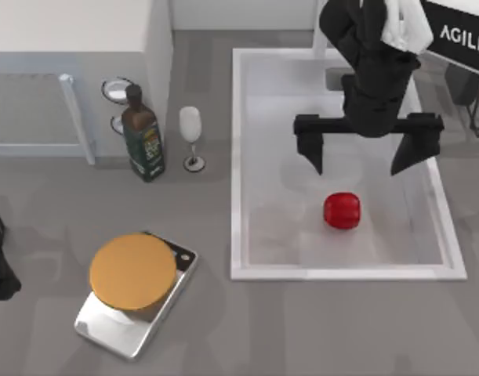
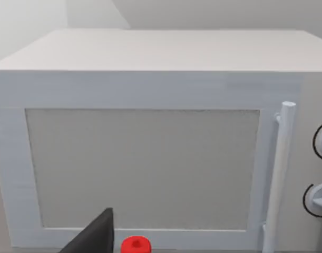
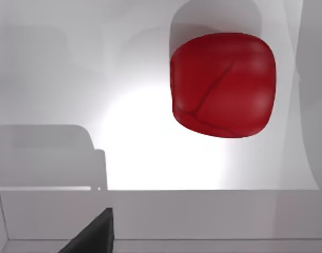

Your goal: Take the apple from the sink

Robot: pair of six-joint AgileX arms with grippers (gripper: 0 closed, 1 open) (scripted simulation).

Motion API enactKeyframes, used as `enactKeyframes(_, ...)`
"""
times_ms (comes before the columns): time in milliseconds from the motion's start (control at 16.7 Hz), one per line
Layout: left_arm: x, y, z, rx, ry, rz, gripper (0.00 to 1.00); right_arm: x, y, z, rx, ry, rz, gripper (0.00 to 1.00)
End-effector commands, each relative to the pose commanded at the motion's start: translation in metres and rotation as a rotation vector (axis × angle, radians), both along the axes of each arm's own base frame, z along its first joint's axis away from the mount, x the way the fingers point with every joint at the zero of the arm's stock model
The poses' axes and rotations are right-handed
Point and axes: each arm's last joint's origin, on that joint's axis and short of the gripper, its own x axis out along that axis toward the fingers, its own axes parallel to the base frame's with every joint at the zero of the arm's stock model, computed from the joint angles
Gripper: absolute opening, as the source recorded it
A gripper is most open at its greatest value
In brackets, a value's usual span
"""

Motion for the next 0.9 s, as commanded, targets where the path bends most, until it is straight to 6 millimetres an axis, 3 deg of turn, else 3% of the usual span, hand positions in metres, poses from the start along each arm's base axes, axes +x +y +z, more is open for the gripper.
enactKeyframes(120,0.000,0.000,0.000,0.000,0.000,0.000,1.00,0.001,-0.002,-0.001,0.000,0.000,-0.004,1.00)
enactKeyframes(240,0.000,0.000,0.000,0.000,0.000,0.000,1.00,0.002,-0.002,-0.015,-0.002,0.006,-0.004,1.00)
enactKeyframes(720,0.000,0.000,0.000,0.000,0.000,0.000,1.00,0.003,0.001,-0.138,0.005,-0.011,0.000,1.00)
enactKeyframes(900,0.000,0.000,0.000,0.000,0.000,0.000,1.00,0.000,0.000,-0.153,0.000,0.000,0.000,1.00)
